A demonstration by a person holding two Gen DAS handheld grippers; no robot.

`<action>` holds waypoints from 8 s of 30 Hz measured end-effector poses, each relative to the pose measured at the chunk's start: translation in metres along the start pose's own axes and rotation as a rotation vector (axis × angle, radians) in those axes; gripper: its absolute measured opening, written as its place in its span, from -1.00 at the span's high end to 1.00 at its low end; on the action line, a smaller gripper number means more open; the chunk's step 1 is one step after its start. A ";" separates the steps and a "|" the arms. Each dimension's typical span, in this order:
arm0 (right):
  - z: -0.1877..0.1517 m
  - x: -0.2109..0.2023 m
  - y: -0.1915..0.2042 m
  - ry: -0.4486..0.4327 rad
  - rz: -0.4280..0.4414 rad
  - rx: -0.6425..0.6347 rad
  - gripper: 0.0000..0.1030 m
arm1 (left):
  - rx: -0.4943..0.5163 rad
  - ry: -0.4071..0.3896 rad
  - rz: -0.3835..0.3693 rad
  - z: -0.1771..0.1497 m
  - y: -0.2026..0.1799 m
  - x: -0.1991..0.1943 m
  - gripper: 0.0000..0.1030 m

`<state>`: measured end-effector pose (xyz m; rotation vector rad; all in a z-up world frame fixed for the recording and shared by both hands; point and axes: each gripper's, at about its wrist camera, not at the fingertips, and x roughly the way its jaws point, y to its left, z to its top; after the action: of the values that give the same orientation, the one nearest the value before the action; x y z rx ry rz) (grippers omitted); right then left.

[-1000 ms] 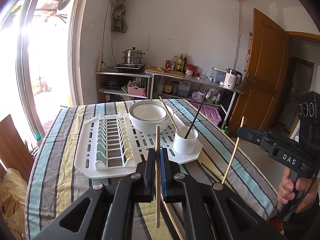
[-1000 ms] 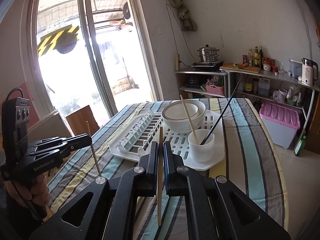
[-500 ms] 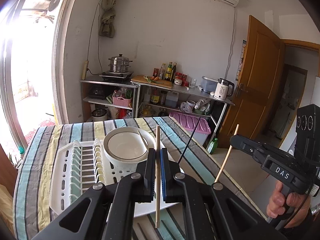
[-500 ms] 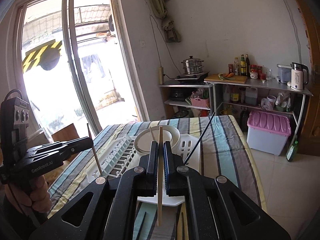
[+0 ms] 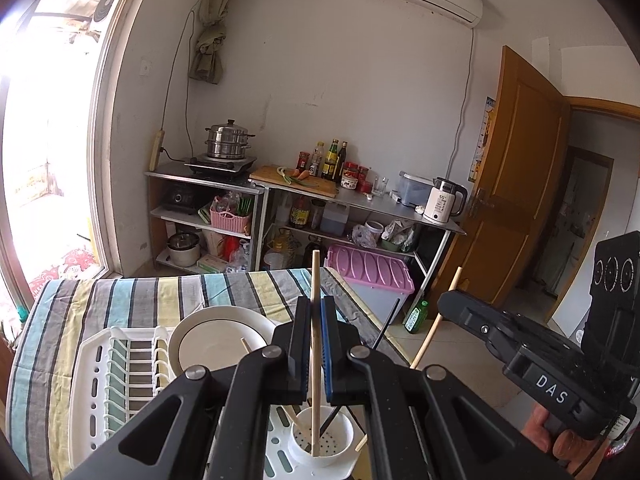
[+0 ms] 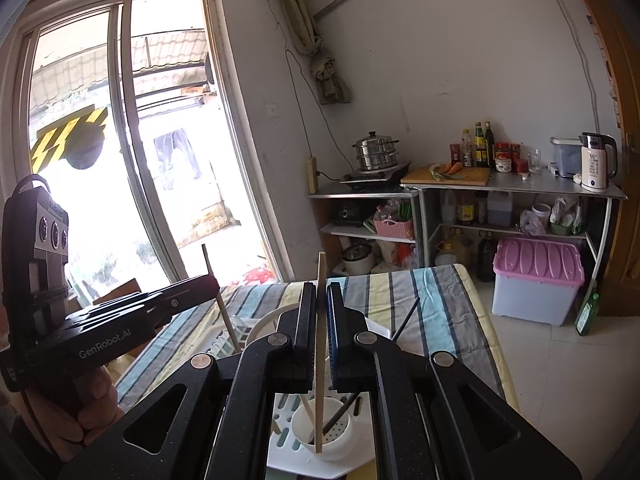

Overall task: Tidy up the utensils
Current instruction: 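Lift both held chopsticks and carry them over the white cup, then drop the chopsticks into the white cup by opening both tools, then move both open tools back toward the remaining chopsticks on the table, then grasp a black chopstick with the left tool while the right tool grasps another black chopstick, then lift both held black chopsticks and carry them over the white cup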

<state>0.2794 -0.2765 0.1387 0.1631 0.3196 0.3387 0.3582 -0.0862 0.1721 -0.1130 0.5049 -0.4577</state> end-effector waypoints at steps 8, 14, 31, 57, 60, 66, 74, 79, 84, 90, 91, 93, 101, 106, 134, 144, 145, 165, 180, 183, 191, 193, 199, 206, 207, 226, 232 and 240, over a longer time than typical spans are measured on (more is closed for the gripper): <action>-0.008 0.027 -0.015 0.029 -0.012 0.018 0.90 | -0.015 0.034 -0.003 -0.012 0.009 0.038 0.91; -0.027 0.046 -0.024 0.086 -0.018 0.033 0.90 | -0.031 0.068 0.007 -0.031 0.021 0.054 0.91; -0.041 0.057 -0.031 0.151 -0.052 0.043 0.89 | -0.040 0.143 0.057 -0.061 0.030 0.066 0.91; -0.066 -0.021 -0.013 0.132 -0.048 -0.001 0.70 | 0.037 0.127 0.110 -0.108 0.022 -0.033 0.89; -0.080 -0.044 -0.005 0.123 -0.036 -0.017 0.70 | 0.036 0.127 0.120 -0.130 0.025 -0.060 0.89; -0.112 -0.080 0.012 0.133 0.000 -0.029 0.68 | 0.021 0.151 0.138 -0.176 0.027 -0.104 0.89; -0.153 -0.111 0.027 0.176 0.010 -0.052 0.68 | 0.008 0.176 0.151 -0.225 0.017 -0.144 0.89; -0.174 -0.127 0.026 0.200 0.006 -0.035 0.68 | -0.023 0.194 0.151 -0.247 0.017 -0.159 0.89; -0.185 -0.131 0.025 0.224 0.001 -0.035 0.68 | -0.051 0.221 0.150 -0.258 0.020 -0.160 0.89; -0.193 -0.124 0.026 0.247 0.008 -0.030 0.68 | -0.049 0.242 0.150 -0.262 0.020 -0.153 0.88; -0.193 -0.122 0.025 0.250 0.007 -0.029 0.68 | -0.049 0.247 0.149 -0.263 0.020 -0.151 0.88; -0.194 -0.118 0.023 0.259 0.005 -0.031 0.68 | -0.051 0.260 0.155 -0.263 0.022 -0.146 0.87; -0.195 -0.097 0.011 0.300 -0.003 -0.029 0.68 | -0.050 0.299 0.173 -0.257 0.031 -0.120 0.84; -0.195 -0.078 0.011 0.342 0.004 -0.050 0.68 | -0.043 0.331 0.184 -0.252 0.037 -0.099 0.84; -0.192 0.011 0.011 0.503 -0.043 -0.162 0.68 | -0.067 0.423 0.196 -0.239 0.064 -0.030 0.72; -0.198 0.039 0.006 0.582 -0.060 -0.205 0.68 | -0.064 0.437 0.196 -0.235 0.067 -0.023 0.72; -0.198 0.040 0.007 0.579 -0.060 -0.211 0.68 | -0.059 0.441 0.199 -0.234 0.066 -0.022 0.72; -0.196 0.045 0.013 0.593 -0.078 -0.228 0.76 | 0.057 0.497 0.289 -0.233 0.045 -0.006 0.69; -0.173 0.028 0.017 0.510 -0.035 -0.173 0.92 | 0.036 0.420 0.242 -0.210 0.054 -0.030 0.90; -0.156 0.014 0.021 0.453 -0.024 -0.166 0.92 | 0.032 0.374 0.227 -0.194 0.053 -0.045 0.91; -0.105 -0.033 0.032 0.272 -0.007 -0.148 0.92 | 0.042 0.211 0.197 -0.143 0.042 -0.100 0.93; -0.094 -0.044 0.034 0.229 -0.005 -0.143 0.92 | 0.050 0.173 0.194 -0.132 0.038 -0.114 0.93; -0.075 -0.075 0.042 0.130 0.001 -0.140 0.92 | 0.064 0.092 0.185 -0.115 0.026 -0.148 0.93; -0.075 -0.091 0.047 0.098 -0.001 -0.146 0.93 | 0.073 0.058 0.178 -0.117 0.014 -0.174 0.94; -0.077 -0.095 0.046 0.097 -0.001 -0.146 0.93 | 0.075 0.056 0.178 -0.118 0.013 -0.177 0.94; -0.067 -0.109 0.044 0.068 -0.014 -0.150 0.93 | 0.074 0.046 0.174 -0.098 0.011 -0.186 0.95; -0.053 -0.109 0.045 0.040 -0.018 -0.151 0.93 | 0.082 0.043 0.145 -0.077 0.006 -0.172 0.96; -0.027 -0.102 0.044 0.003 -0.016 -0.150 0.93 | 0.075 0.046 0.103 -0.045 -0.001 -0.146 1.00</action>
<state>0.1659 -0.2685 0.1512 0.0130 0.2976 0.3455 0.2221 -0.0214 0.1979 -0.0040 0.5353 -0.3788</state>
